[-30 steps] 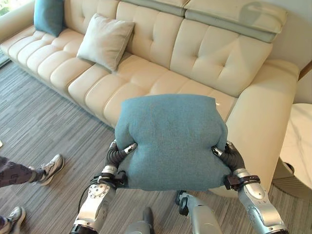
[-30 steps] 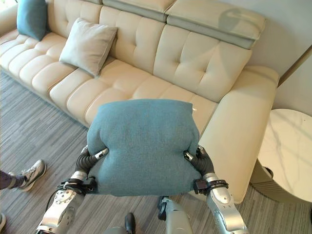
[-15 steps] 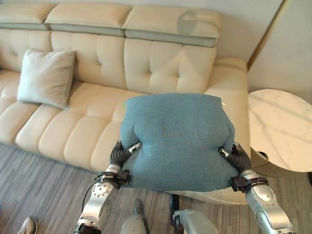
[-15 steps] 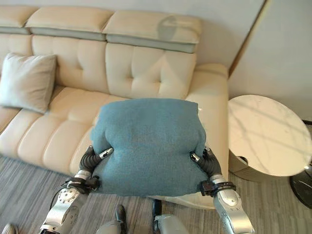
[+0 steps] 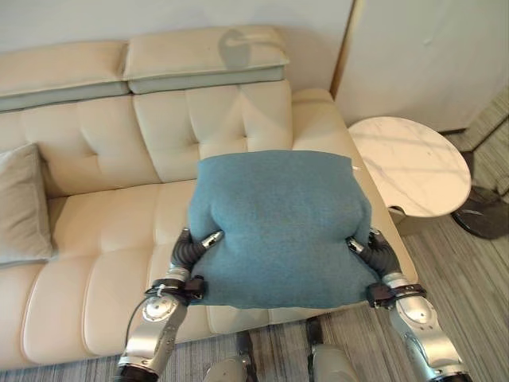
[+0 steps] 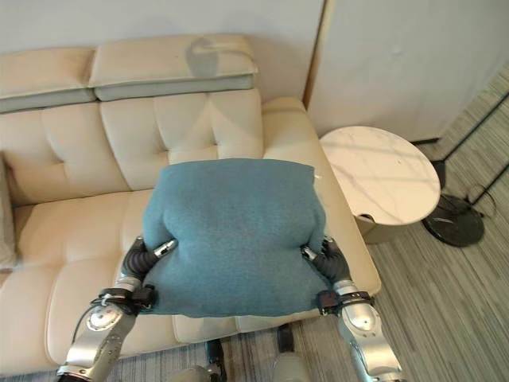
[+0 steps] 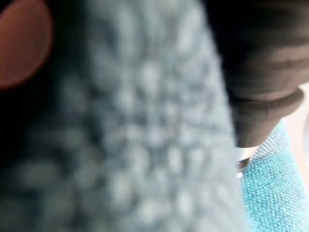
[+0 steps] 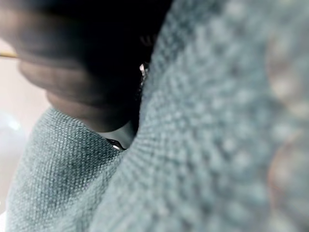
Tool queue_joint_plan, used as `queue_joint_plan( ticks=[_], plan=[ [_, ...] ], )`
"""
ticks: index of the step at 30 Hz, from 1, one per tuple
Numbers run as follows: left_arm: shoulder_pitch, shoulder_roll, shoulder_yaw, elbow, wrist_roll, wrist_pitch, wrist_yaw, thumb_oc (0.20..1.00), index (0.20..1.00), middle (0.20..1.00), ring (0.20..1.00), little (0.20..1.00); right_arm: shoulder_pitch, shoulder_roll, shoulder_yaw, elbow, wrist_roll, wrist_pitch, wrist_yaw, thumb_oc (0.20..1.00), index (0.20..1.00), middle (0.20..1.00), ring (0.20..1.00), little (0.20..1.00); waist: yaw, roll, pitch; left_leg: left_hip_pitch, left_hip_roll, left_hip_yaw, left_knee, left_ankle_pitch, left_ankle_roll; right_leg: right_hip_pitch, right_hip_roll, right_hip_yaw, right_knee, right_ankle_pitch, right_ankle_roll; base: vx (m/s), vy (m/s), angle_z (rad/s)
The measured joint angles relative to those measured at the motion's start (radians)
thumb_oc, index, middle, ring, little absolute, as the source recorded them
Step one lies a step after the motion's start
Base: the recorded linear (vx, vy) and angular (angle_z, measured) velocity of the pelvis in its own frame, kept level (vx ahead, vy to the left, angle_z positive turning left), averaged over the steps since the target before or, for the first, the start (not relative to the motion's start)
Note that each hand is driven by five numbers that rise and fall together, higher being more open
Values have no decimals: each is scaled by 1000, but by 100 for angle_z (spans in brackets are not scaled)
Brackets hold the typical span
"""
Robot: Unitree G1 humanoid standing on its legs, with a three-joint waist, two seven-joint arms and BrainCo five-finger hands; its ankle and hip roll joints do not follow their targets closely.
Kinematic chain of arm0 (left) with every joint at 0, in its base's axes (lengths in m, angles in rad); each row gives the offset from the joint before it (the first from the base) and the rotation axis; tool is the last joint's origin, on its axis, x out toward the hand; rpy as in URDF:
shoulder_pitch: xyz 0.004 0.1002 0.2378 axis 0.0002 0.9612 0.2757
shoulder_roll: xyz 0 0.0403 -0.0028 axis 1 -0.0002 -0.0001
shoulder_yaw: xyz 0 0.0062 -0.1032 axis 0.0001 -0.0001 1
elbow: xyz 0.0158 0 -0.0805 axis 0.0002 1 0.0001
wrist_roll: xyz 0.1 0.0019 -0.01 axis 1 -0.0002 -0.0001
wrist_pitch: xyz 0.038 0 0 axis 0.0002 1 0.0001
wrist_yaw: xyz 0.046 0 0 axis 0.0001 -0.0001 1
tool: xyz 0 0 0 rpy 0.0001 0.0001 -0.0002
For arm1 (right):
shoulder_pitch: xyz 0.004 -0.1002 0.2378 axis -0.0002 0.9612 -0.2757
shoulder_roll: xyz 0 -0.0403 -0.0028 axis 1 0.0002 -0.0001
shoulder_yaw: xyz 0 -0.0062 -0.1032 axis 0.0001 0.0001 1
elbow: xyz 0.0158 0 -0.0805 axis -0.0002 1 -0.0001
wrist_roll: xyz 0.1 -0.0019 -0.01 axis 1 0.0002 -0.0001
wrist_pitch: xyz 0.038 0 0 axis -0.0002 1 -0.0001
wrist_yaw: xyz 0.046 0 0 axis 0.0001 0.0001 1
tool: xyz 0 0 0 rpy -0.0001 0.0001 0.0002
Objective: Pick up all the scattered cushions and arrange them neatly on the sofa.
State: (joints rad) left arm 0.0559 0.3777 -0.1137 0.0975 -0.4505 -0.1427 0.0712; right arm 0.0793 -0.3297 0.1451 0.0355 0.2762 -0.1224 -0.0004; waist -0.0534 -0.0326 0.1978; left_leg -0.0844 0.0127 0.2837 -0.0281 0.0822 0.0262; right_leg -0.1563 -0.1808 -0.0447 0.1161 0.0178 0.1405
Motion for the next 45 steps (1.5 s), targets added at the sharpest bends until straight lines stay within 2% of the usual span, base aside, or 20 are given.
queue_joint_plan(
  ticks=[5, 7, 13, 17, 20, 21, 24, 26, 27, 28, 29, 30, 33, 37, 38, 39, 40, 41, 43, 45],
  plan=[
    [-9, -13, -6, 4, 0, -2, 33, 200, 200, 200, 200, 200, -83, -24, 12, 37, -2, 0, -29, 200, 200, 200, 200, 200, 10, 25, 15, -50, 8, -23, -14, 23, -27, -8, 18, -13, -54, 35, 4, -4, 10, 12],
    [-36, -4, 0, 4, 0, -13, 62, 200, 200, 200, 200, 200, -157, -42, 53, 44, -7, 0, -69, 200, 200, 200, 200, 200, 23, 39, 15, -113, 19, -32, -14, 39, -29, -59, 24, -32, -71, 50, -17, -22, -29, 14],
    [-162, 9, 6, 28, 0, -50, 158, 200, 200, 200, 200, 200, -423, -52, 109, 96, -64, -3, -167, 200, 200, 200, 200, 200, 58, 86, 27, -260, 28, -40, -28, 81, -34, -189, 39, -38, -115, 112, -22, -6, -4, 1],
    [-423, 80, -44, 200, 9, -69, 260, 200, 200, 200, 200, 200, -713, -56, 167, 245, -133, -2, -278, 200, 200, 200, 200, 200, 83, 107, 27, -354, 30, -54, -33, 112, -27, -264, 47, -43, -146, 146, -26, -11, -21, 7],
    [-713, 160, -164, 424, 14, -96, 340, 200, 200, 200, 200, 200, -973, -60, 205, 442, -182, -4, -394, 200, 200, 200, 200, 200, 100, 112, 28, -421, 33, -74, -33, 139, -19, -322, 51, -58, -148, 159, -39, -18, -66, 13],
    [-873, 165, -228, 545, 14, -94, 361, 200, 200, 200, 200, 200, -1096, -67, 214, 563, -190, 0, -436, 200, 200, 200, 200, 200, 111, 118, 30, -447, 33, -105, -34, 151, -31, -335, 54, -70, -159, 166, -41, -10, -72, 28],
    [-1080, 177, -262, 601, 20, -112, 406, 200, 200, 200, 200, 200, -1262, -93, 201, 638, -190, 0, -539, 200, 200, 200, 200, 200, 118, 122, 33, -499, 37, -139, -51, 169, -41, -376, 59, -99, -168, 173, -47, -7, -43, 22],
    [-1160, 179, -285, 646, 20, -113, 416, 200, 200, 200, 200, 200, -1311, -100, 218, 668, -188, -1, -568, 200, 200, 200, 200, 200, 124, 123, 34, -511, 34, -147, -51, 169, -41, -381, 57, -103, -172, 171, -45, -9, -80, 13],
    [-1210, 185, -319, 703, 24, -123, 421, 520, 520, 520, 520, 520, -1347, -112, 247, 707, -175, -5, -594, 200, 200, 200, 200, 200, 123, 123, 34, -514, 33, -167, -51, 169, -41, -383, 57, -104, -172, 168, -42, -7, -100, 10],
    [-1311, 188, -372, 812, 30, -120, 419, 1000, 1000, 1000, 1000, 1000, -1414, -122, 291, 783, -154, -4, -606, 586, 586, 586, 586, 586, 122, 123, 34, -529, 33, -180, -50, 174, -47, -392, 57, -112, -172, 165, -40, -3, -71, 13],
    [-1355, 188, -377, 843, 30, -110, 418, 1000, 1000, 1000, 1000, 1000, -1442, -126, 303, 803, -140, -1, -609, 586, 586, 586, 586, 586, 122, 124, 34, -542, 34, -191, -50, 176, -50, -399, 58, -119, -174, 165, -40, -5, -48, 19],
    [-1414, 189, -377, 865, 30, -105, 419, 1000, 1000, 1000, 1000, 1000, -1478, -148, 327, 808, -114, 0, -616, 1000, 1000, 1000, 1000, 1000, 119, 124, 34, -562, 37, -200, -50, 177, -51, -414, 62, -123, -174, 164, -41, -2, -71, 18],
    [-1469, 194, -396, 921, 25, -96, 401, 1000, 1000, 1000, 1000, 1000, -1515, -189, 397, 874, -52, 4, -612, 1000, 1000, 1000, 1000, 1000, 114, 123, 34, -578, 42, -220, -50, 177, -51, -432, 66, -123, -156, 153, -34, -3, -71, 10],
    [-1448, 228, -404, 938, -3, -60, 353, 1000, 1000, 1000, 1000, 1000, -1478, -201, 420, 892, 17, 21, -542, 1000, 1000, 1000, 1000, 1000, 112, 122, 35, -578, 48, -226, -49, 182, -44, -502, 59, -122, -10, 90, -27, -9, -18, 0],
    [-1435, 231, -404, 947, -5, -46, 340, 1000, 1000, 1000, 1000, 1000, -1456, -197, 430, 895, 40, 24, -516, 1000, 1000, 1000, 1000, 1000, 112, 125, 38, -577, 55, -241, -48, 190, -33, -579, 50, -119, 133, 55, -21, -18, -10, -7],
    [-1419, 234, -402, 944, -5, -37, 330, 1000, 1000, 1000, 1000, 1000, -1424, -182, 417, 886, 61, 21, -502, 1000, 1000, 1000, 1000, 1000, 109, 125, 38, -576, 55, -253, -48, 189, -34, -603, 52, -113, 131, 2, -1, -46, 8, 29],
    [-1377, 242, -396, 932, -5, -32, 317, 1000, 1000, 1000, 1000, 1000, -1352, -159, 363, 854, 85, 18, -492, 1000, 1000, 1000, 1000, 1000, 79, 114, 37, -571, 28, -254, -45, 189, -34, -558, 50, -97, -13, 48, 7, -45, 20, 67],
    [-1338, 241, -387, 920, -4, -25, 310, 1000, 1000, 1000, 1000, 1000, -1296, -135, 345, 843, 101, 18, -483, 1000, 1000, 1000, 1000, 1000, 66, 114, 39, -568, 12, -252, -46, 188, -35, -528, 53, -94, -91, 145, -77, -45, 20, 52],
    [-1248, 246, -341, 902, -3, -18, 299, 1000, 1000, 1000, 1000, 1000, -1202, -84, 325, 820, 116, 23, -456, 1000, 1000, 1000, 1000, 1000, 89, 103, 54, -562, 32, -238, -36, 187, -37, -515, 70, -90, -115, 173, -80, -46, 29, -6],
    [-1135, 213, -239, 870, -8, -23, 297, 1000, 1000, 1000, 1000, 1000, -1117, -24, 327, 803, 117, 23, -433, 1000, 1000, 1000, 1000, 1000, 86, 86, 91, -567, 36, -218, 59, 163, -68, -477, 72, -90, -114, 178, -87, -54, 27, -3]
  ],
)
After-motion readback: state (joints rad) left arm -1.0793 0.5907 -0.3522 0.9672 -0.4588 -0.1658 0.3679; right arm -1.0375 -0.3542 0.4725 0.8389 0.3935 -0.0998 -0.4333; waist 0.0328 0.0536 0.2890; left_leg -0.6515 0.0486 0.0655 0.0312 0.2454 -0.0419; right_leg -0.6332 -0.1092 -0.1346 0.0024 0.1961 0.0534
